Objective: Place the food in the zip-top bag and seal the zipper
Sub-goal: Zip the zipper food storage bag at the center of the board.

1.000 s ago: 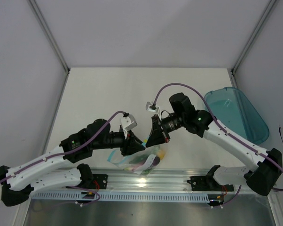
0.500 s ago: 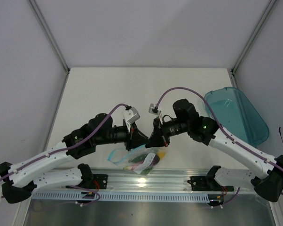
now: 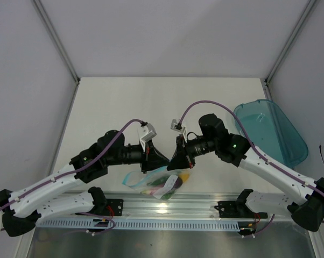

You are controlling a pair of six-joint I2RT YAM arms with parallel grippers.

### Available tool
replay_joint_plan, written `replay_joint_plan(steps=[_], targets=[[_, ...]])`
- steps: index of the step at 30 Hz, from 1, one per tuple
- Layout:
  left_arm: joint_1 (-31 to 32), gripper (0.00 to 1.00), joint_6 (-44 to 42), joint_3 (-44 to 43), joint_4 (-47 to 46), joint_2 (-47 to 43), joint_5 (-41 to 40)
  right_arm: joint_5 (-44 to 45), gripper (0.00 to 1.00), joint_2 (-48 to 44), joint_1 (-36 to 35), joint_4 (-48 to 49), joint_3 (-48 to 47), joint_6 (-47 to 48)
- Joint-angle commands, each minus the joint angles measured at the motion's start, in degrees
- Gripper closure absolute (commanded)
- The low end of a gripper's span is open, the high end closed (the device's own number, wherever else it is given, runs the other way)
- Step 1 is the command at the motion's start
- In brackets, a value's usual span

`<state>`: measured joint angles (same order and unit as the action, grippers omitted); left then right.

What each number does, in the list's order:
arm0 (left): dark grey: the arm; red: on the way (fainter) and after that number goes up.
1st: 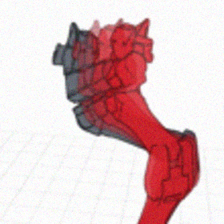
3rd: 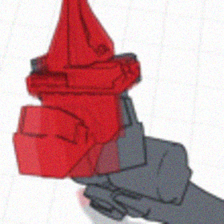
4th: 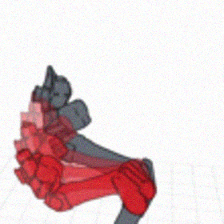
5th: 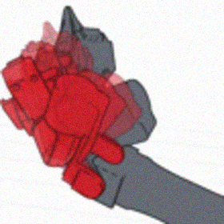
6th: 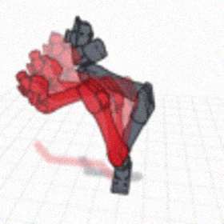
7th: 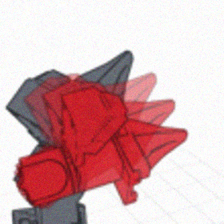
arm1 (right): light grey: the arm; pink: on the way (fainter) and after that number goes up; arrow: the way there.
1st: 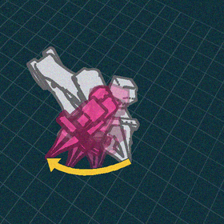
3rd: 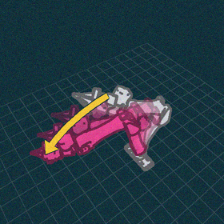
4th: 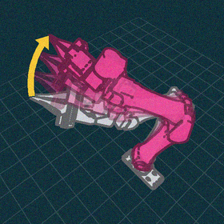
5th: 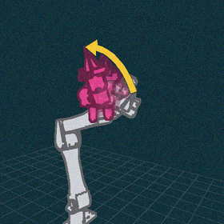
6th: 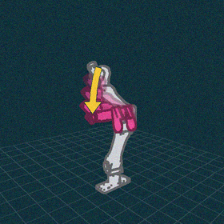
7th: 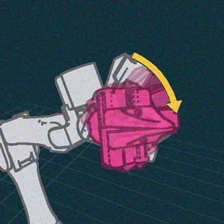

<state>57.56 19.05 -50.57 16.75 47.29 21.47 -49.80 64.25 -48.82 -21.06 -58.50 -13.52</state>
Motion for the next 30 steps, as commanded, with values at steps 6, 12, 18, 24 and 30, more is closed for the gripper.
replay_joint_plan(steps=[6,12,18,24,30], targets=[[-0.52,0.78,1.08,0.99,-0.58,-0.79,3.13,-0.65,1.0,0.0,0.57,4.1,-0.65,-0.54],[-0.61,0.84,1.25,1.7,-0.76,-0.71,3.31,-0.03,1.0,-0.26,0.22,4.01,-0.74,-0.9],[-0.87,0.99,1.08,1.26,-0.67,-0.62,3.49,1.54,1.0,-0.26,-0.31,3.31,-0.56,-0.72],[-1.13,0.99,1.25,2.49,-0.14,-1.67,3.49,7.07,1.0,-1.67,-0.31,6.11,1.1,-3.09],[-1.31,0.99,1.08,3.63,2.22,-2.29,2.78,16.82,1.0,-5.97,-0.14,10.16,4.27,-7.3]])
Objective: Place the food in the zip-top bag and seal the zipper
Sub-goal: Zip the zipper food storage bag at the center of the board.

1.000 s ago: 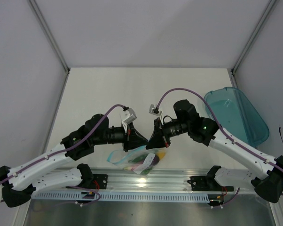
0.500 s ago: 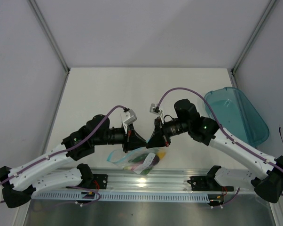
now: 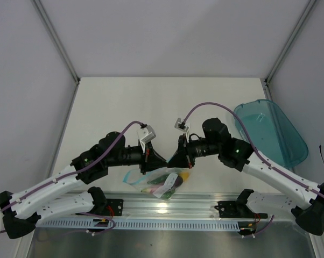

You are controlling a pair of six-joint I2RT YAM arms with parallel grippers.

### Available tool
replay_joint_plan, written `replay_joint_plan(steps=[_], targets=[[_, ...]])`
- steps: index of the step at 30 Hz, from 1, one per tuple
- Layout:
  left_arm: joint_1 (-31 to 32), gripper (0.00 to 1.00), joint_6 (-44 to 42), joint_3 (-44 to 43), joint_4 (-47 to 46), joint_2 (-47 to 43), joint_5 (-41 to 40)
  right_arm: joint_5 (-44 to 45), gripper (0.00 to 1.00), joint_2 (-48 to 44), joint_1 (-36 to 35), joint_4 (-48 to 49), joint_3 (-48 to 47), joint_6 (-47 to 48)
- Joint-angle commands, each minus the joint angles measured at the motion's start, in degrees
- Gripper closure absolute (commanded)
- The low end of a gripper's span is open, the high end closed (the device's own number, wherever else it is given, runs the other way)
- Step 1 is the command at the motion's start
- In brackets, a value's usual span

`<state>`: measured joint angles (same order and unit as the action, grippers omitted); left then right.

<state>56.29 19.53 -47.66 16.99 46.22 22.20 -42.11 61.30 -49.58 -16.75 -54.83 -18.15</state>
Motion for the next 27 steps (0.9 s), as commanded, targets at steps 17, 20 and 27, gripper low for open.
replay_joint_plan(steps=[17,20,27], targets=[[-0.57,0.99,0.24,1.25,7.26,-5.96,0.04,15.65,1.0,-10.05,7.39,4.36,3.5,-5.4],[-0.66,0.99,0.42,0.99,8.93,-6.49,-0.48,16.44,1.0,-11.37,8.89,4.1,3.85,-6.19],[-0.66,1.0,0.42,0.2,12.09,-8.25,-1.63,18.72,1.0,-13.48,10.29,2.96,4.91,-7.16]])
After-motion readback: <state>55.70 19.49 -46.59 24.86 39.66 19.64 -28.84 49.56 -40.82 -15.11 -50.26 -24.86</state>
